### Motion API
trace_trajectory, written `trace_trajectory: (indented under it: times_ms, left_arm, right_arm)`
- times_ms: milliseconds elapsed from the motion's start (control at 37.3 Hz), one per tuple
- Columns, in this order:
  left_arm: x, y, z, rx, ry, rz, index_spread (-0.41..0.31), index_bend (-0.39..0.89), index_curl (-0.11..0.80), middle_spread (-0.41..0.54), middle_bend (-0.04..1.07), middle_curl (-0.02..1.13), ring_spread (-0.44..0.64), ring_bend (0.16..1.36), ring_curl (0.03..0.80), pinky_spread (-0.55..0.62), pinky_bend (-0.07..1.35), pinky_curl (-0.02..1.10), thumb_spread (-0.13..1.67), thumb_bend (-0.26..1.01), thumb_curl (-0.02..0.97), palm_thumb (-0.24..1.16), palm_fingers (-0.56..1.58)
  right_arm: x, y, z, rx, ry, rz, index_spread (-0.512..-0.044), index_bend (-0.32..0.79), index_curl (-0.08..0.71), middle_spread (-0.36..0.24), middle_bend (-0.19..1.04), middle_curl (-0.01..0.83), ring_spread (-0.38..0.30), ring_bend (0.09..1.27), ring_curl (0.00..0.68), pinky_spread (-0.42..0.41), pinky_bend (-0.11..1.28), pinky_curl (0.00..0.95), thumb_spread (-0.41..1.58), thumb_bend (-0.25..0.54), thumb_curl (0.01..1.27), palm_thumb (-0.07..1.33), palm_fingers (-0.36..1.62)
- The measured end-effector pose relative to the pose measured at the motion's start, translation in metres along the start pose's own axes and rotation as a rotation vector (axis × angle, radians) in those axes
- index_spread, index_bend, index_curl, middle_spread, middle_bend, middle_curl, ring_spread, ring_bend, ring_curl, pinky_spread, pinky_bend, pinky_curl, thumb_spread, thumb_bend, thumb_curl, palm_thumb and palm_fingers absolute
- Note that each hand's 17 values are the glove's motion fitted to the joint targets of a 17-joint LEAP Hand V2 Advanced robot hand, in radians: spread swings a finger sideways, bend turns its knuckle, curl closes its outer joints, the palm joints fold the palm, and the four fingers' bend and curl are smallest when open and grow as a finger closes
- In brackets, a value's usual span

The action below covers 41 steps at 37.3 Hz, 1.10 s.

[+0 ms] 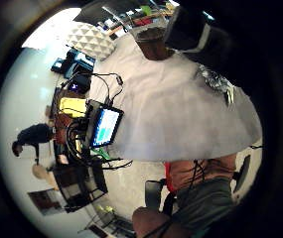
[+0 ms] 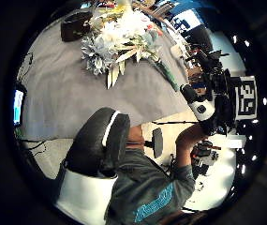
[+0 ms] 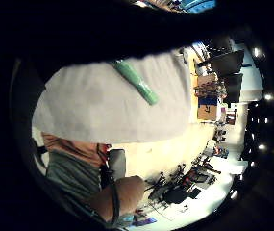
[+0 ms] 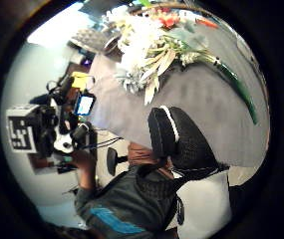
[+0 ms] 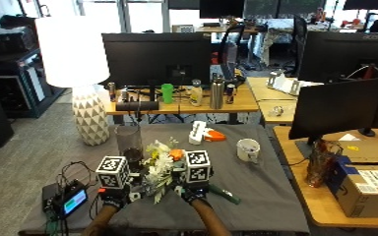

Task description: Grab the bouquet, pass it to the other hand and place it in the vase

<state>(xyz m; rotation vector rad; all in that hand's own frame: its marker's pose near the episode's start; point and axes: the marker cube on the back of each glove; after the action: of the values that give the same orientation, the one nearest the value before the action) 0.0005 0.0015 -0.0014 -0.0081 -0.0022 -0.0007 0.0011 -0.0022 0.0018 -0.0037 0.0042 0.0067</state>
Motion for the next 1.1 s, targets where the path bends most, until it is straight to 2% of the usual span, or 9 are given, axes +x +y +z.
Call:
trace_trajectory:
  times_ms: [27,80,161,349,724,966,1100]
  left_arm:
    - [0.0,0.0,0.0,-0.001,0.0,0.0,-0.029,0.11,0.028,0.067,0.18,0.04,0.13,0.44,0.082,0.18,0.41,0.09,0.41,0.1,0.049,0.18,0.44]
    - [-0.002,-0.003,0.001,-0.003,0.005,0.002,-0.036,0.11,0.046,0.083,0.18,0.08,0.17,0.48,0.125,0.23,0.44,0.13,0.53,0.09,0.065,0.19,0.42]
    - [-0.005,-0.009,0.004,0.001,0.02,0.004,-0.042,0.11,0.069,0.104,0.18,0.12,0.21,0.52,0.169,0.28,0.47,0.18,0.68,0.08,0.088,0.2,0.38]
    - [-0.006,-0.006,0.002,-0.004,0.023,-0.004,-0.044,0.12,0.108,0.133,0.19,0.17,0.27,0.56,0.209,0.35,0.5,0.23,0.87,0.04,0.133,0.22,0.33]
    - [-0.011,-0.007,0.0,0.012,0.027,-0.005,-0.046,0.12,0.163,0.154,0.19,0.23,0.31,0.6,0.242,0.39,0.53,0.29,0.99,-0.02,0.201,0.23,0.28]
    - [-0.01,-0.008,-0.008,0.059,0.041,0.004,-0.046,0.12,0.187,0.159,0.19,0.26,0.31,0.61,0.254,0.4,0.53,0.31,1.01,-0.02,0.229,0.22,0.27]
    - [-0.008,-0.01,-0.009,0.067,0.044,0.002,-0.046,0.12,0.198,0.161,0.19,0.28,0.31,0.61,0.259,0.4,0.54,0.31,1.02,-0.02,0.24,0.22,0.26]
  right_arm:
    - [0.0,0.0,0.0,0.001,0.001,0.001,-0.171,0.11,0.026,0.044,0.21,0.05,0.091,0.23,0.032,0.154,0.48,0.108,0.43,0.238,0.07,0.36,0.3]
    - [0.0,0.0,-0.001,0.003,0.004,0.002,-0.211,0.11,0.051,0.056,0.21,0.074,0.117,0.23,0.058,0.194,0.52,0.151,0.58,0.256,0.09,0.4,0.28]
    - [0.0,0.0,-0.002,0.003,0.003,-0.002,-0.256,0.12,0.08,0.068,0.22,0.105,0.147,0.24,0.085,0.236,0.55,0.197,0.75,0.262,0.11,0.43,0.25]
    - [-0.001,0.001,-0.002,0.013,0.002,-0.014,-0.313,0.12,0.116,0.083,0.23,0.164,0.19,0.26,0.123,0.289,0.59,0.248,1.0,0.241,0.15,0.45,0.21]
    - [0.007,0.004,-0.006,0.036,-0.012,-0.017,-0.345,0.13,0.164,0.092,0.23,0.24,0.227,0.28,0.17,0.317,0.61,0.3,1.17,0.166,0.2,0.47,0.16]
    - [0.053,0.01,-0.021,0.106,-0.019,0.043,-0.347,0.13,0.181,0.094,0.23,0.27,0.239,0.29,0.191,0.324,0.62,0.323,1.2,0.117,0.22,0.49,0.14]
    - [0.083,-0.001,-0.019,0.166,-0.047,0.075,-0.35,0.12,0.186,0.098,0.23,0.282,0.242,0.29,0.201,0.326,0.63,0.335,1.21,0.088,0.23,0.49,0.12]
